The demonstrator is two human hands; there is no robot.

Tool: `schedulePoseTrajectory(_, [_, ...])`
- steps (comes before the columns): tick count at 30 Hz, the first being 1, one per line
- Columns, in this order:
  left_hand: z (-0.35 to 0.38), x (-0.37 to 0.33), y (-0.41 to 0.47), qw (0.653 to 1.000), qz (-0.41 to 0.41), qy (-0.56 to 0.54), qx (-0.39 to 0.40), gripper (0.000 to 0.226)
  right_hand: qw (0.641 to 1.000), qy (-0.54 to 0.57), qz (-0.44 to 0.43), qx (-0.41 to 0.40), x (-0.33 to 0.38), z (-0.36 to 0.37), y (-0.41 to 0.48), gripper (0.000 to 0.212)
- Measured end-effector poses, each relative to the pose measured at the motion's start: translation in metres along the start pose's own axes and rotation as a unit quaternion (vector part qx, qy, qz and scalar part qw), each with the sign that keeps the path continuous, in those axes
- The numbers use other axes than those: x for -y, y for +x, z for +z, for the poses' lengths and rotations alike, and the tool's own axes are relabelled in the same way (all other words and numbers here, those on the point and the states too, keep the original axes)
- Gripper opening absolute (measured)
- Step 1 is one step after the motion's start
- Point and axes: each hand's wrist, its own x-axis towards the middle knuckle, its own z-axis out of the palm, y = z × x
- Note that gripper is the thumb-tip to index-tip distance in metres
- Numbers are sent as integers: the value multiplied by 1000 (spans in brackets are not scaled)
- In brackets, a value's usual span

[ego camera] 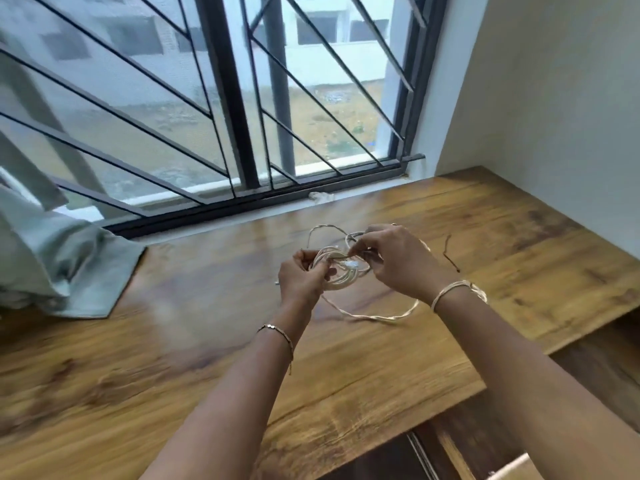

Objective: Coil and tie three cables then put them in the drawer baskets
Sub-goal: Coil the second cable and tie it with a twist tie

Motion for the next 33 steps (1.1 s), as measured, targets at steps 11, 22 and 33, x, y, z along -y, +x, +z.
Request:
schedulePoseTrajectory(11, [-96, -11, 2, 996, 16, -9, -89, 13, 989, -87, -123, -2, 92, 41, 38, 22])
schedulePoseTrajectory(22, [-163, -16, -3, 991, 30, -31, -126, 16, 981, -74, -163, -71, 167, 105, 49, 24])
schedulePoseTrajectory(33, [-186, -15, -11, 984, 45, -129, -111, 8, 964, -83, -144, -208, 193, 130, 53, 21])
